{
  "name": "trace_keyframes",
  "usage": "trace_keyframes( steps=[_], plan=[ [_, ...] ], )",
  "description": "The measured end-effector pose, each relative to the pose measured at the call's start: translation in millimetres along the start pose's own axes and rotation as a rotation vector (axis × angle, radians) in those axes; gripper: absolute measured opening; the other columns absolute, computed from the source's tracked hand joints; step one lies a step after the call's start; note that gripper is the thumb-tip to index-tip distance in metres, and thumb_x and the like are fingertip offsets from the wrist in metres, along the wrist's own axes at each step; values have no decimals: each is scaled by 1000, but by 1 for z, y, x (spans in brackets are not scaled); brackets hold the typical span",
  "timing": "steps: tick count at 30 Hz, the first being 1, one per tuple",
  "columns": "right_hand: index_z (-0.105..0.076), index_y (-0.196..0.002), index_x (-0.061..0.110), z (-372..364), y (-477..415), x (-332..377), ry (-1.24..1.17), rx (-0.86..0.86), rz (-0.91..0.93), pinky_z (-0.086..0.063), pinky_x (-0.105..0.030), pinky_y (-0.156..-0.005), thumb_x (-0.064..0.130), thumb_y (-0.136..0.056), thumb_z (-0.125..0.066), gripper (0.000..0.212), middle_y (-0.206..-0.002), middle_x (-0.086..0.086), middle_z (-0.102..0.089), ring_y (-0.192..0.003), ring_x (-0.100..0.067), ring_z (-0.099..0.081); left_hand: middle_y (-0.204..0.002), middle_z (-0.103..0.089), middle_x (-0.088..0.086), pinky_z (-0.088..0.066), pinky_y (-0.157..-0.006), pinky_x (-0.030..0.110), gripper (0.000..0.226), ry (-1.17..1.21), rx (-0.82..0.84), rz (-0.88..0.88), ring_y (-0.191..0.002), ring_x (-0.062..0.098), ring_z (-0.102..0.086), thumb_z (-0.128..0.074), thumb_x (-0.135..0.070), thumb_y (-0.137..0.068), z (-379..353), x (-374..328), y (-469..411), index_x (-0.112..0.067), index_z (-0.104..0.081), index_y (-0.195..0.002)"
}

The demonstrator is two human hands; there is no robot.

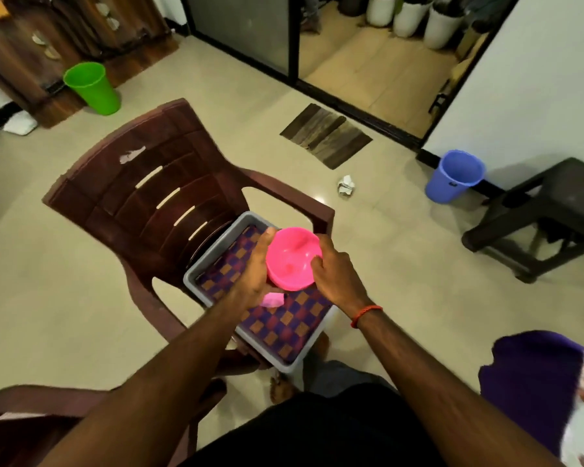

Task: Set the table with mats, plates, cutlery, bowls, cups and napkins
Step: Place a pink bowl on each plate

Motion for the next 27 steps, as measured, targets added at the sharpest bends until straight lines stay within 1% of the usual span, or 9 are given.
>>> trace_keyframes(
  steps=[5, 8, 11, 13, 16, 18, 21, 24, 27],
  plan=[
    [-36, -143, 18, 42, 23, -28, -13, -87, -23, -59, -51, -75, 25, -101, -43, 43, -109, -20, -66, -92, -38, -67, -125, -70, 15, -52, -99, 58, 96, -41, 73, 87, -117, 37, -65, -53, -97, -63, -47, 14, -1, -25, -70, -124],
    [-37, -142, 16, 65, 39, -45, -12, -142, -34, -58, -49, -73, 28, -102, -44, 43, -109, -20, -67, -90, -39, -67, -118, -73, 15, -59, -84, 45, 88, -77, 98, 71, -109, 32, -69, -39, -89, -74, -80, 7, 4, -22, -69, -123],
    [-39, -142, 16, 88, 52, -66, -19, -188, -54, -55, -47, -76, 35, -101, -49, 47, -109, -18, -68, -93, -38, -66, -113, -75, 12, -59, -84, 42, 83, -147, 149, 48, -110, 32, -69, -26, -81, -87, -113, 2, 5, -20, -67, -125],
    [-43, -143, 18, 106, 60, -80, -66, -205, -56, -54, -43, -83, 45, -98, -56, 54, -118, -11, -67, -101, -31, -65, -108, -76, 12, -60, -76, 36, 82, -185, 182, 43, -106, 30, -71, -19, -76, -92, -138, 4, 5, -17, -66, -124],
    [-44, -145, 22, 139, 75, -100, -157, -235, -63, -51, -39, -97, 59, -86, -68, 73, -136, 0, -58, -118, -22, -57, -105, -75, 15, -61, -65, 37, 87, -198, 263, 87, -94, 28, -73, -22, -78, -87, -181, 10, 3, -13, -65, -123],
    [-38, -150, 24, 161, 86, -116, -156, -258, -89, -44, -35, -104, 66, -77, -73, 91, -146, 3, -49, -129, -18, -47, -106, -75, 16, -63, -72, 44, 87, -223, 329, 124, -93, 29, -74, -24, -82, -86, -214, 18, 5, -13, -67, -119],
    [-33, -152, 25, 188, 101, -132, -22, -273, -83, -41, -33, -102, 73, -66, -77, 108, -150, 5, -42, -135, -17, -38, -126, -69, 19, -59, -84, 56, 106, -265, 399, 189, -112, 38, -68, -47, -97, -64, -257, 31, 8, -16, -66, -129],
    [-32, -151, 23, 211, 115, -150, 143, -314, -64, -46, -34, -97, 80, -56, -77, 119, -147, 5, -43, -132, -18, -39, -125, -68, 18, -59, -72, 56, 88, -338, 427, 208, -111, 45, -67, -46, -91, -76, -292, 48, 3, -23, -68, -127],
    [-30, -152, 20, 227, 123, -172, 206, -318, -83, -48, -36, -96, 82, -55, -75, 124, -148, 2, -43, -131, -20, -40, -119, -71, 14, -54, -80, 67, 78, -397, 441, 249, -112, 46, -65, -53, -89, -72, -322, 60, 3, -28, -73, -117]
  ],
)
Point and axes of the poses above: each hand's wrist, its own y-axis away from the middle knuckle, its own z-axis out of the back of the hand, x = y × z, the point moved 9 cm from there along -y, towards the middle knuckle
